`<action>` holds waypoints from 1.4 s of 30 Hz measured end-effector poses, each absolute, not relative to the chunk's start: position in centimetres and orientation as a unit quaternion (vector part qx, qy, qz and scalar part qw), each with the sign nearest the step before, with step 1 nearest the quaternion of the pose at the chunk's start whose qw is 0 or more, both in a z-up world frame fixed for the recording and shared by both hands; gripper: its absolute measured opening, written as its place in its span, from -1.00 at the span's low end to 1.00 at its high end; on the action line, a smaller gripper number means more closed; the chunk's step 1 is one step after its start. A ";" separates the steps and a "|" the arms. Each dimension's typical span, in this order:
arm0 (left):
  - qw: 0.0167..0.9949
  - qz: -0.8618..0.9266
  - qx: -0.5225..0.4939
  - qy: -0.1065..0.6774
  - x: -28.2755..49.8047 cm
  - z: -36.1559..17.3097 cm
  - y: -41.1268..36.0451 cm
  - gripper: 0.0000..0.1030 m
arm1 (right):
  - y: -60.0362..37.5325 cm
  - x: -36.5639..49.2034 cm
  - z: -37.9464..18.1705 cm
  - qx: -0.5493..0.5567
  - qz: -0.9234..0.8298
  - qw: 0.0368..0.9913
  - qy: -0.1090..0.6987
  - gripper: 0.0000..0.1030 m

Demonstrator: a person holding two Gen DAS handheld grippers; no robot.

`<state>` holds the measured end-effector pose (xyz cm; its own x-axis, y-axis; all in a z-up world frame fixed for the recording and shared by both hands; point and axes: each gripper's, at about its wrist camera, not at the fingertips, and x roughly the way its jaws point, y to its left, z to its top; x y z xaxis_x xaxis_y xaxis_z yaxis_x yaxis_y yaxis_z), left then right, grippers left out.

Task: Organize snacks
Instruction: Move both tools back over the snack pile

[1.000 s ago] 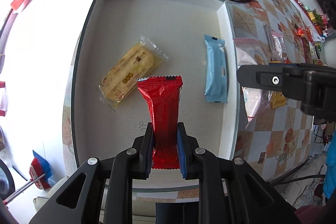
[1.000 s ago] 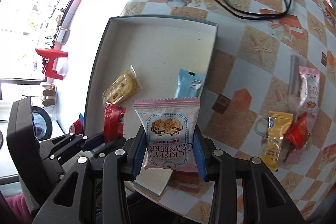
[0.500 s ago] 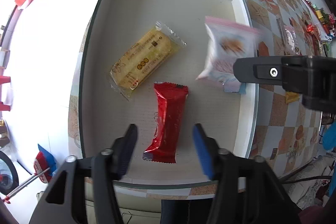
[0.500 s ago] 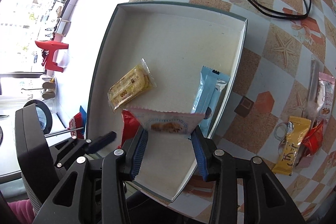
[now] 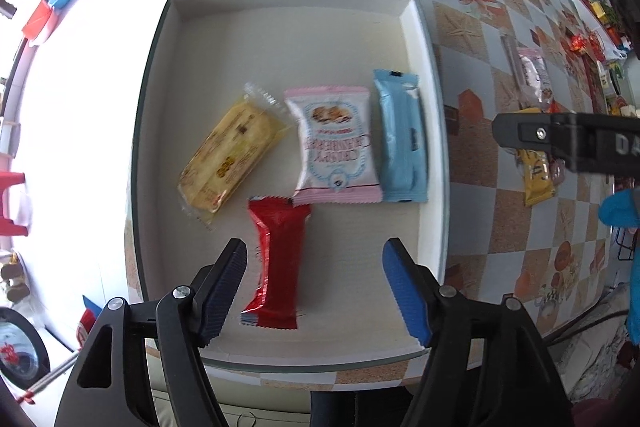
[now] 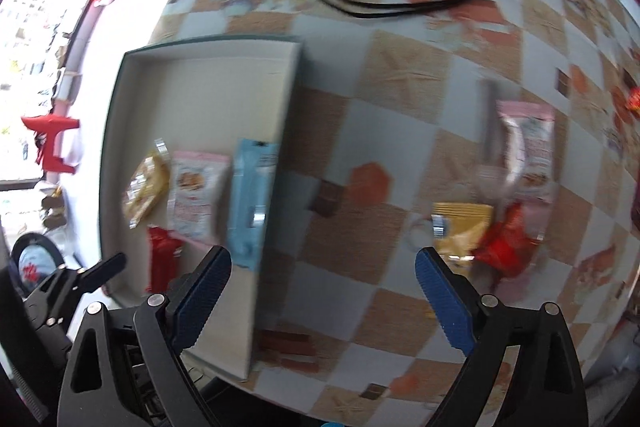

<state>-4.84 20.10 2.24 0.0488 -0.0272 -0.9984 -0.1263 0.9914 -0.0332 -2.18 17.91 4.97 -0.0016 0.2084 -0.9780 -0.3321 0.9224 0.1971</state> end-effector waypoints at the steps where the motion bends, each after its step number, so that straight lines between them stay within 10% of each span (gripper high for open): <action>1: 0.723 0.031 -0.052 0.688 -4.5 2.4 19.5 0.44 | 17.1 -2.0 4.7 -0.044 0.185 0.707 0.681 0.83; 42: 0.660 -0.029 -0.080 0.746 6.0 -4.4 3.9 0.58 | -8.6 -7.2 -6.0 0.056 0.011 0.682 0.729 1.00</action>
<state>5.99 3.91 -4.37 -0.1148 -0.1574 -0.9808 -0.0811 0.9856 -0.1487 -7.24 -8.59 -6.04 -0.0640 0.0965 -0.9933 0.0677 0.9934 0.0921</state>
